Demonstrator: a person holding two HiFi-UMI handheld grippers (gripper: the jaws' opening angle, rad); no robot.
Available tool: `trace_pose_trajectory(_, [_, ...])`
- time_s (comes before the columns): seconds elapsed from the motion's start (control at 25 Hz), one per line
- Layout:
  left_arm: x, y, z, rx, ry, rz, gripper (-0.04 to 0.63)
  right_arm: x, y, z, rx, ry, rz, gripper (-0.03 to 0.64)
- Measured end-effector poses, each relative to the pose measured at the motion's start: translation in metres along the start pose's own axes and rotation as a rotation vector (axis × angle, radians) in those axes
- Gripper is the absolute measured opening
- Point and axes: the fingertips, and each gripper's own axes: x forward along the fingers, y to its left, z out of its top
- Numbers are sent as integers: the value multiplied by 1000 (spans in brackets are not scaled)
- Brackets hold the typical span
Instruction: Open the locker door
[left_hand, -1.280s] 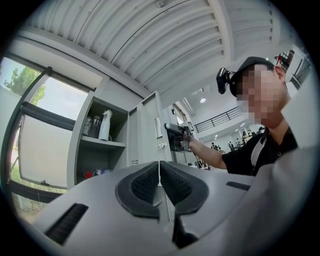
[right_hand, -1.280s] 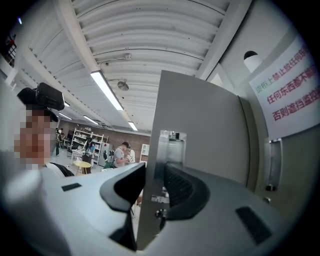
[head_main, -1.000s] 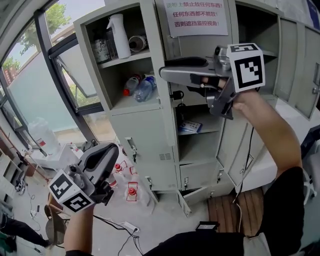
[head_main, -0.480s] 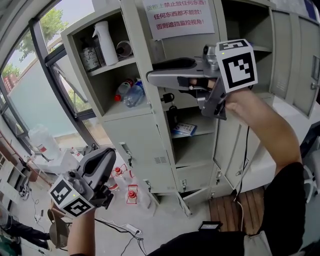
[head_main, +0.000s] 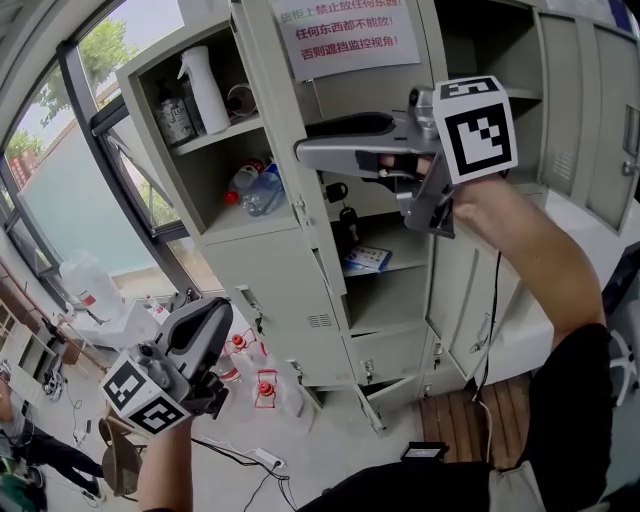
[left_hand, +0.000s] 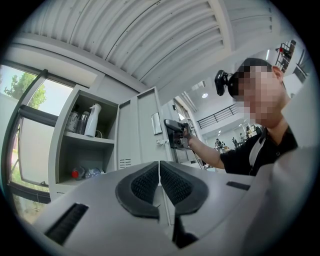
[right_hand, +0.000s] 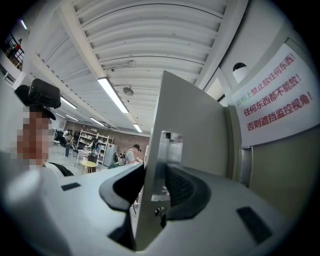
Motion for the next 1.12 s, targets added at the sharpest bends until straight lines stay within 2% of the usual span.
trace_pose_trajectory(1.12, [-12, -3, -3, -18, -20, 8, 18, -6, 0, 1, -55, 25, -82, 141])
